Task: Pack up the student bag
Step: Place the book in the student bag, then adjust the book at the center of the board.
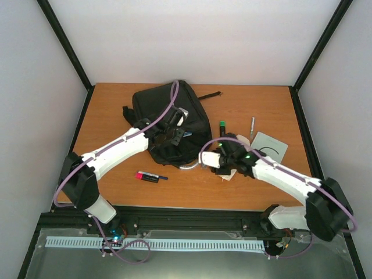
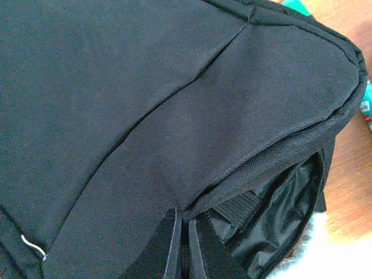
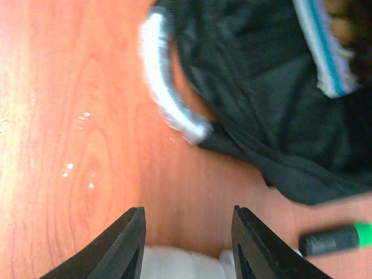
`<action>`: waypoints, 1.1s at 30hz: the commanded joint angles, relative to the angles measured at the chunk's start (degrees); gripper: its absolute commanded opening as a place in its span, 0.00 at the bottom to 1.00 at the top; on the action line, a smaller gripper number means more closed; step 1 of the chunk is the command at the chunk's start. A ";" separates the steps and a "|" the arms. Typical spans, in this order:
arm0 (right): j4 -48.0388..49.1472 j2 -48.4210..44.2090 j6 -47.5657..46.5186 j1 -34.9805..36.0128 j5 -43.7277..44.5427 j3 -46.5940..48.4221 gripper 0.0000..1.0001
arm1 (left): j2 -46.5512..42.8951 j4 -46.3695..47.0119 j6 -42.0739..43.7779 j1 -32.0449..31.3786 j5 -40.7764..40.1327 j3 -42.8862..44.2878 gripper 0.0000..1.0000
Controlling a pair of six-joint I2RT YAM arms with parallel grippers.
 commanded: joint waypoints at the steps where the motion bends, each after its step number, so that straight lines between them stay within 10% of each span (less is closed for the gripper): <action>1: -4.59 -7.53 11.08 -7.24 -9.19 1.22 0.42 | 1.52 -0.94 -3.01 0.04 1.60 1.83 0.01; 23: -4.70 -16.70 33.97 -23.29 -9.93 2.94 0.51 | 8.49 5.66 -11.21 0.07 17.89 -10.21 0.09; 26: -6.40 -15.77 35.03 -26.53 -12.09 5.55 0.51 | 4.32 5.26 -10.91 -0.05 19.73 -10.95 0.32; 30: -9.42 -14.49 36.83 -31.81 -14.93 9.80 0.52 | -3.01 4.57 -11.54 -0.14 22.43 -12.45 0.96; 33: -11.74 -14.18 37.69 -35.06 -15.40 12.40 0.52 | -7.58 4.14 -12.43 -0.14 25.72 -12.18 1.00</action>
